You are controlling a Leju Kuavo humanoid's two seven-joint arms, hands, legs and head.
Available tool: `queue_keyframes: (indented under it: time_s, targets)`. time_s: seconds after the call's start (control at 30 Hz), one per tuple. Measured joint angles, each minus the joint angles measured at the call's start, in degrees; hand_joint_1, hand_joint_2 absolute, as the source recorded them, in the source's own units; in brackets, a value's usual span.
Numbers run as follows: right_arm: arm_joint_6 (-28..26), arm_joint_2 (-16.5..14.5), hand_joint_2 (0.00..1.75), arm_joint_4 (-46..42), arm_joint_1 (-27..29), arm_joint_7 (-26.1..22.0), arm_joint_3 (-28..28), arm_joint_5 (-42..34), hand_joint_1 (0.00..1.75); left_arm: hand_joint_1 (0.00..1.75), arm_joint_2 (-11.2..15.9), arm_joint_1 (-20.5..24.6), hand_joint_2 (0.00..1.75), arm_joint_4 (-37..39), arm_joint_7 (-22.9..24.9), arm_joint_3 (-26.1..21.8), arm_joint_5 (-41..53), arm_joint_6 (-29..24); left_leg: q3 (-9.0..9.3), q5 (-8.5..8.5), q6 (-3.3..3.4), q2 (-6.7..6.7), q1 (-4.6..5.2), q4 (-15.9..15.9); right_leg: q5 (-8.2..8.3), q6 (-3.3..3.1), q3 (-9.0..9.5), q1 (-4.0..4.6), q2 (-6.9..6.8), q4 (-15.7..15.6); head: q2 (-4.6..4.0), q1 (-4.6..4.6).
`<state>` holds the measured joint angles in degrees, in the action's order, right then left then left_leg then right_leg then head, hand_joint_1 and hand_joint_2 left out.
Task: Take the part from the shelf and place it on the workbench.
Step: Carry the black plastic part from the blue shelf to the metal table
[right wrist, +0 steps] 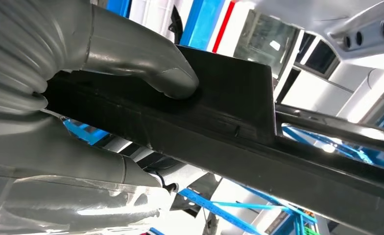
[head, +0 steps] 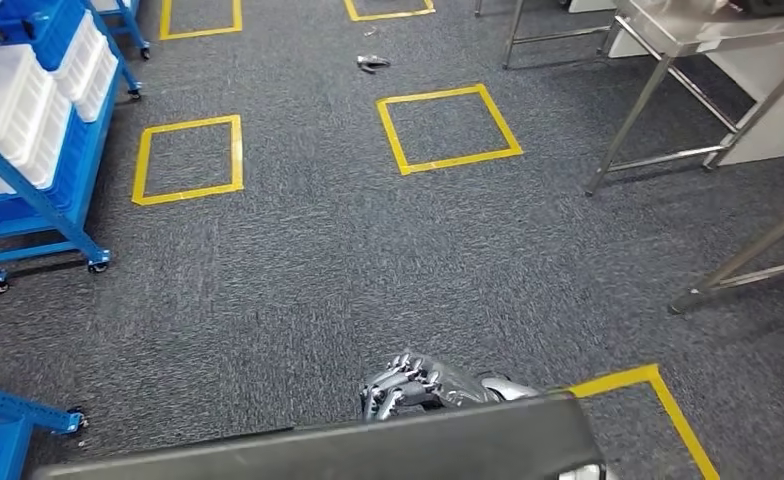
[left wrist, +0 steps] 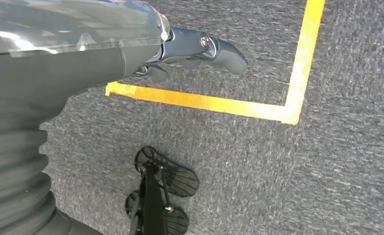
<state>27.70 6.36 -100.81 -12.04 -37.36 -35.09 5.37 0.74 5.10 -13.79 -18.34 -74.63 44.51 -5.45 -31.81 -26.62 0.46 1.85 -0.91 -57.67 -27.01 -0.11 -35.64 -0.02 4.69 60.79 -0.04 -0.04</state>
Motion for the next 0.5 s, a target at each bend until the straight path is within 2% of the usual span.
queue_keyframes:
  time_s: [0.07,0.1,0.13,0.17,0.2,0.23,0.3,0.33,0.37,0.43,0.47,0.5]
  targets:
    - [-0.01,-0.27,1.75,0.27,-0.72,-0.01,-0.5,-0.02,1.75,0.0,-0.02,-0.21,1.75,0.0,0.19,0.01,-0.07,-0.26,0.08,0.14,0.41,-1.42,-0.02,0.28,-3.25,0.45,-2.56,0.01,-2.99,5.49,0.0,0.18]
    - [0.0,-0.4,1.75,0.43,-0.93,-0.01,-0.68,-0.04,1.75,0.0,-0.02,-0.35,1.75,0.0,0.27,0.01,-0.13,-0.36,0.06,0.1,0.52,-2.17,0.03,0.27,-4.95,0.63,-4.35,-0.14,-3.66,9.22,0.0,0.19]
    - [0.05,-0.49,1.75,0.6,-1.01,-0.02,-0.82,-0.16,1.75,0.0,-0.02,-0.45,1.75,0.0,0.4,0.01,-0.25,-0.49,0.05,0.05,0.54,-2.91,0.07,0.25,-5.93,0.8,-5.77,-0.32,-3.97,12.2,0.0,0.2]
    - [0.17,-0.56,1.75,0.76,-1.06,-0.01,-0.95,-0.43,1.75,0.0,-0.03,-0.47,1.75,0.0,0.57,0.0,-0.42,-0.75,0.06,-0.03,0.53,-3.62,0.08,0.24,-5.94,0.93,-6.4,-0.49,-4.16,13.57,0.0,0.19]
    - [0.36,-0.63,1.75,0.9,-1.22,0.04,-1.1,-0.84,1.75,0.0,-0.05,-0.45,1.75,0.0,0.76,-0.01,-0.65,-1.08,0.12,-0.11,0.46,-4.27,0.08,0.21,-4.91,1.0,-5.97,-0.62,-4.38,12.78,0.0,0.2]
    - [0.6,-0.8,1.75,0.99,-1.5,0.22,-1.29,-1.38,1.75,0.0,-0.09,-0.43,1.75,0.0,0.94,-0.02,-0.87,-1.44,0.24,-0.23,0.33,-4.9,0.08,0.19,-3.11,0.98,-4.42,-0.69,-4.84,9.85,0.0,0.2]
    - [0.99,-1.36,1.75,1.05,-2.33,0.84,-1.6,-2.37,1.75,0.0,-0.19,-0.42,1.75,0.0,1.16,-0.03,-1.11,-1.99,0.54,-0.59,-0.11,-6.03,0.27,0.05,-0.13,0.62,-0.44,-0.33,-7.3,2.16,0.0,0.21]
    - [1.09,-1.69,1.75,1.05,-2.68,1.12,-1.74,-2.72,1.75,0.0,-0.23,-0.43,1.75,0.0,1.23,-0.04,-1.13,-2.13,0.66,-0.76,-0.42,-6.59,0.42,0.0,0.54,0.34,0.84,-0.07,-8.3,-0.45,0.0,0.17]
    - [1.1,-1.94,1.75,1.06,-2.89,1.3,-1.84,-2.9,1.75,0.0,-0.27,-0.45,1.75,0.0,1.28,-0.04,-1.1,-2.21,0.78,-0.92,-0.72,-7.12,0.57,-0.02,0.61,0.06,1.36,0.2,-8.85,-1.71,0.0,0.14]
    - [1.05,-2.21,1.75,1.11,-2.94,1.54,-2.1,-3.01,1.75,0.0,-0.36,-0.4,1.75,0.0,1.31,-0.04,-0.96,-2.18,1.04,-1.16,-1.34,-8.13,0.63,0.04,0.66,-0.47,1.29,0.31,-7.77,-2.02,0.0,0.09]
    - [1.01,-2.24,1.75,1.15,-2.92,1.64,-2.24,-2.93,1.75,0.0,-0.43,-0.31,1.75,0.0,1.27,-0.04,-0.83,-2.09,1.1,-1.49,-1.67,-7.66,0.51,-0.2,0.79,-0.74,1.33,0.2,-7.12,-2.21,0.0,0.09]
    - [0.96,-2.26,1.75,1.24,-2.99,1.74,-2.42,-2.75,1.75,0.0,-0.55,-0.24,1.75,0.01,1.17,-0.03,-0.66,-1.95,0.77,-2.33,-1.96,-6.51,0.36,-1.25,0.92,-1.07,1.41,0.04,-6.52,-2.39,0.0,0.08]
